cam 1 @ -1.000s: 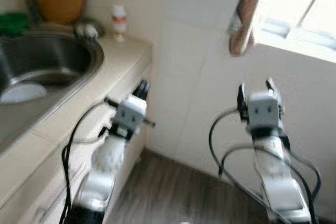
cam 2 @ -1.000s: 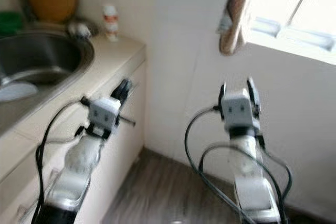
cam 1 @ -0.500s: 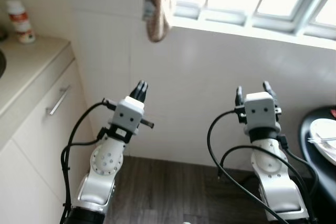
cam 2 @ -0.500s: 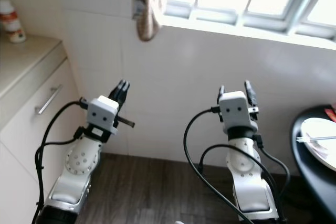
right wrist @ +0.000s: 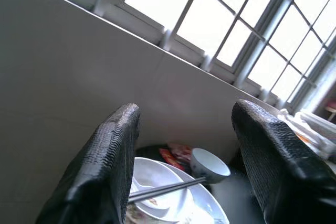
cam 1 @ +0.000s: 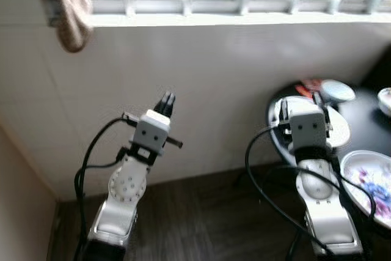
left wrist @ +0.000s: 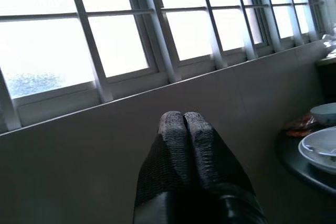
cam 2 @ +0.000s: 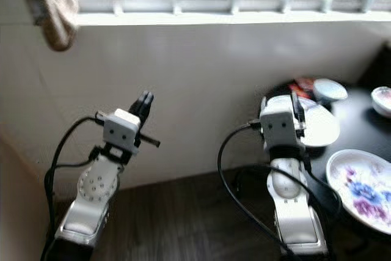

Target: Kitchen organization

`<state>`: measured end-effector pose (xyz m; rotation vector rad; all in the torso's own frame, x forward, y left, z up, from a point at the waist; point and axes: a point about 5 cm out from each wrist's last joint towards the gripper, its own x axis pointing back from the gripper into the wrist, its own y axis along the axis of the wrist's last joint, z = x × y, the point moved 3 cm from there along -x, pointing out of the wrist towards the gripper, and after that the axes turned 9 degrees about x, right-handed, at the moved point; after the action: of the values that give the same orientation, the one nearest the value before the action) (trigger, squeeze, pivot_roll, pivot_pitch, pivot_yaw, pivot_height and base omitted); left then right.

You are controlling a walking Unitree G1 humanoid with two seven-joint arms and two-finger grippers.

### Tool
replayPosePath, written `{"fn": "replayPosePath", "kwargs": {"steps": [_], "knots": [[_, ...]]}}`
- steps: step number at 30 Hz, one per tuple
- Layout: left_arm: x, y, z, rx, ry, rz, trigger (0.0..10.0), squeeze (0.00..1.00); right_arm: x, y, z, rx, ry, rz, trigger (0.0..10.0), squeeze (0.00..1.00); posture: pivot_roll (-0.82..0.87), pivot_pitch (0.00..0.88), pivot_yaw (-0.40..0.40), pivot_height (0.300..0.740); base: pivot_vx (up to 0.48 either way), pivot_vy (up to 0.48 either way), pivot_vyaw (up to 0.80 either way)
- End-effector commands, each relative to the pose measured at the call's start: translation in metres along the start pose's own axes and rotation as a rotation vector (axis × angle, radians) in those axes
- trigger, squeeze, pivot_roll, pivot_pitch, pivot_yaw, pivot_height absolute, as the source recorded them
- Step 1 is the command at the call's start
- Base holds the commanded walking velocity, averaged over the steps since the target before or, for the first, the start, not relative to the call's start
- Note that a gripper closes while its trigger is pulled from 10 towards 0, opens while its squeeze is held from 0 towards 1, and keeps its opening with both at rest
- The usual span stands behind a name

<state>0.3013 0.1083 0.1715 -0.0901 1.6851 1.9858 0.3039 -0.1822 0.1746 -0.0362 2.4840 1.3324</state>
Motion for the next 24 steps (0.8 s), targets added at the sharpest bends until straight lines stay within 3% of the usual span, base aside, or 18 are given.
{"fn": "replayPosePath", "kwargs": {"steps": [1, 5, 22, 24], "knots": [[-0.0004, -0.0015, -0.0022, 0.0, -0.015, 0.01, 10.0, 0.0, -0.0016, 0.0029, -0.0025, 0.0, -0.014, -0.007, 10.0, 0.0, -0.05, 0.0, -0.086, 0.74, 0.0, 0.0, -0.8], [-0.0005, -0.0026, -0.003, 0.003, -0.023, 0.018, 10.0, 0.0, -0.0013, 0.0029, 0.0009, -0.01, 0.001, -0.001, 10.0, 0.0, -0.05, 0.0, -0.084, 0.74, 0.0, -0.225, -0.19], [-0.0005, -0.0021, -0.003, 0.004, -0.026, 0.017, 10.0, 0.0, -0.0035, -0.002, 0.0003, -0.021, -0.01, 0.033, 10.0, 0.0, -0.05, 0.0, -0.081, 0.74, 0.0, -0.472, 0.0], [-0.0007, -0.0022, -0.002, 0.003, -0.017, 0.017, 10.0, 0.0, -0.0038, -0.0039, 0.0014, -0.033, -0.002, 0.049, 10.0, 0.0, -0.05, 0.0, -0.081, 0.74, 0.0, 0.0, 0.0]]}}
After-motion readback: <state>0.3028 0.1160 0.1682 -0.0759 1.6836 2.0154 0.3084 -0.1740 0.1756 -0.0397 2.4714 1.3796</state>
